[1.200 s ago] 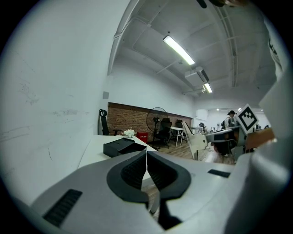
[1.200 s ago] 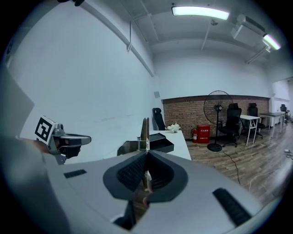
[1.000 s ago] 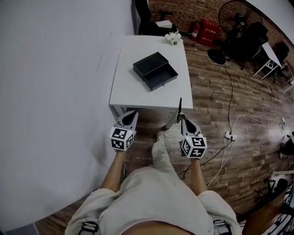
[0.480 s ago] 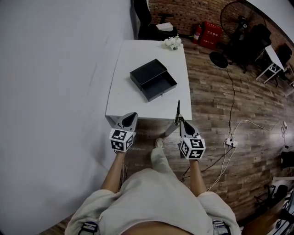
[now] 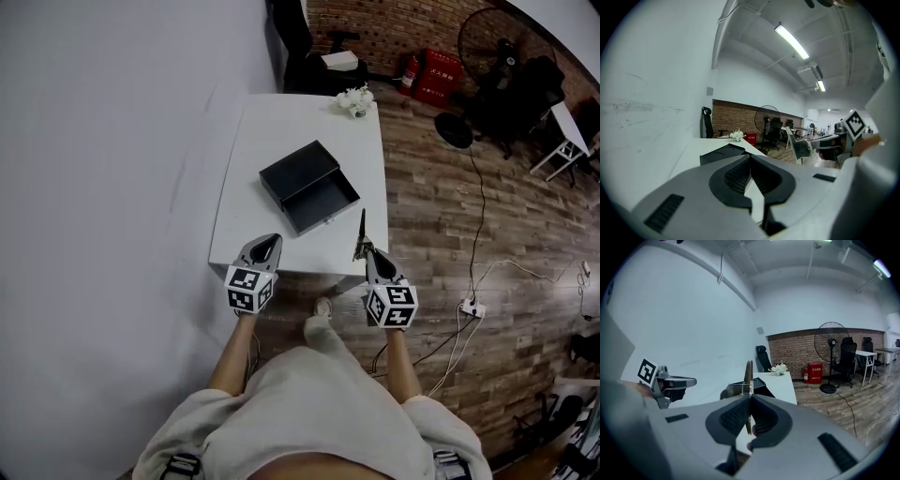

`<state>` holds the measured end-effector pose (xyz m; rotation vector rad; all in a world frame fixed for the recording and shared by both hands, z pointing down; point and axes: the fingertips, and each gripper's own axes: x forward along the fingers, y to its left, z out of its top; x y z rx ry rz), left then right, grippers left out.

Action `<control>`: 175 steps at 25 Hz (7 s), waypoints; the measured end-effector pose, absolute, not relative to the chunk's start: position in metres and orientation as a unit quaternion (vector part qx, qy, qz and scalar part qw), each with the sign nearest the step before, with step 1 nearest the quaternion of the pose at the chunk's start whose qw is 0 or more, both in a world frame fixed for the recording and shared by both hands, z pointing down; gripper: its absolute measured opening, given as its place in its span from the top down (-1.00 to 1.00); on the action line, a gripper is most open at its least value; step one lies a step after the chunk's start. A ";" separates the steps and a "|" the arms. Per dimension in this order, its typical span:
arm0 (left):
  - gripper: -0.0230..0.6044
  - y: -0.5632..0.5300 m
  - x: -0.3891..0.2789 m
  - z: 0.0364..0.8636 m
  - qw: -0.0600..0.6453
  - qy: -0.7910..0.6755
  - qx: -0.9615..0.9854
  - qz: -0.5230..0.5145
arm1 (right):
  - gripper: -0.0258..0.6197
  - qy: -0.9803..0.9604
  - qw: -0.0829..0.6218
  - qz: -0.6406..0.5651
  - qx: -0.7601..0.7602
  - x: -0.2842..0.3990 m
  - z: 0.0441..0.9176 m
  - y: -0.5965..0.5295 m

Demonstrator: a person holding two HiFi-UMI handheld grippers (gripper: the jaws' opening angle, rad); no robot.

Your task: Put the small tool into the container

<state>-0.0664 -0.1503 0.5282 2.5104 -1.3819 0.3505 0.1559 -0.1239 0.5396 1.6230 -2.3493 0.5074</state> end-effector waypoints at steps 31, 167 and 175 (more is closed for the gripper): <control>0.89 -0.284 -0.055 0.553 0.158 -0.528 0.820 0.154 | 0.90 -0.841 0.140 0.208 0.480 0.158 0.574 -0.282; 0.89 -0.300 -0.157 0.637 0.258 -0.576 0.762 0.143 | 0.90 -0.737 0.518 -0.434 0.002 0.007 0.708 -0.349; 0.89 -0.300 -0.162 0.640 0.261 -0.576 0.761 0.146 | 0.90 -0.739 0.518 -0.430 0.003 0.005 0.713 -0.349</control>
